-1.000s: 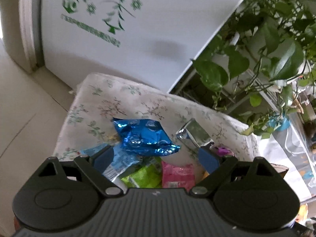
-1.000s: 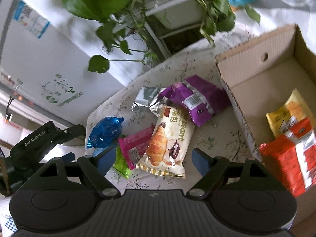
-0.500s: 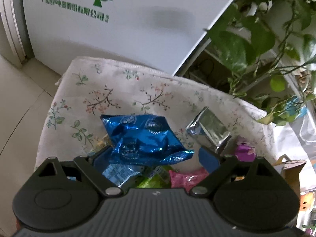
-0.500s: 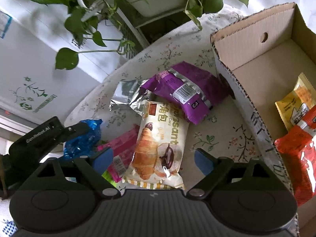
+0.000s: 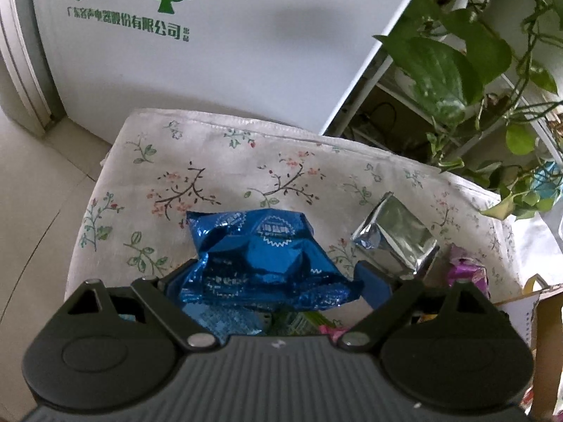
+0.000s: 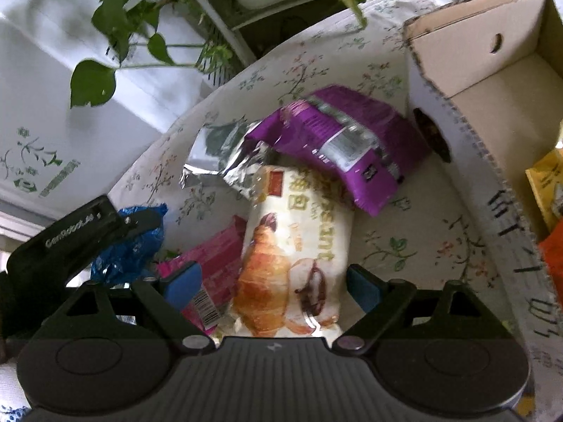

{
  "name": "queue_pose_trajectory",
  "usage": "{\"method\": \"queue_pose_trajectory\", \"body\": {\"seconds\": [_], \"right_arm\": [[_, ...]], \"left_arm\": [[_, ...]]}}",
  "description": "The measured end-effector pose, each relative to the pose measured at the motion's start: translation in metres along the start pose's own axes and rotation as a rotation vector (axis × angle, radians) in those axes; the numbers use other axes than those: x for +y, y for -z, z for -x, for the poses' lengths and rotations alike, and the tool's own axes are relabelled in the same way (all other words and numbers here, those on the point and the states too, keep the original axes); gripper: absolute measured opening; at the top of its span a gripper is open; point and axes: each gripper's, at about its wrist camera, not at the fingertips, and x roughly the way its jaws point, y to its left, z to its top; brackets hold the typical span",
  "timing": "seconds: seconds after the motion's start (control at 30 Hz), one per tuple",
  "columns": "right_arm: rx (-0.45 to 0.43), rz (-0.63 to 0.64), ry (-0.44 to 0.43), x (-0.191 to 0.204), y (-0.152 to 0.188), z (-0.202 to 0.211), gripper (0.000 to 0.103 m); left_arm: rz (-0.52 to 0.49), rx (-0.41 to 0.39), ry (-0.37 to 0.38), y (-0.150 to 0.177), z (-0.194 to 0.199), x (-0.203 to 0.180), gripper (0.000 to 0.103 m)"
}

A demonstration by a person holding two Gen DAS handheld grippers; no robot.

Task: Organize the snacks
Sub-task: 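Move the left tool to the blue foil packet while the right tool approaches the croissant packet, then close the left tool on the blue foil packet while the right tool grasps the croissant packet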

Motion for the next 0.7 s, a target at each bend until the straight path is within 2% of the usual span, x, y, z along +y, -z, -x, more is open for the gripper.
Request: {"method": "queue_pose_trajectory", "body": {"seconds": [0.13, 0.2, 0.3, 0.7], "right_arm": [[-0.002, 0.019, 0.015, 0.007, 0.003, -0.007, 0.086], [-0.005, 0.032, 0.018, 0.009, 0.004, -0.007, 0.076], [-0.004, 0.036, 0.009, 0.007, 0.003, -0.006, 0.069], [-0.006, 0.072, -0.053, 0.006, 0.004, 0.013, 0.065]], "left_arm": [[-0.015, -0.02, -0.004, 0.003, 0.0, -0.001, 0.09], [-0.027, -0.028, -0.001, 0.005, 0.002, -0.002, 0.086], [-0.064, -0.047, -0.027, 0.007, 0.005, -0.005, 0.085], [-0.114, -0.11, -0.062, 0.016, 0.033, -0.013, 0.084]]}}
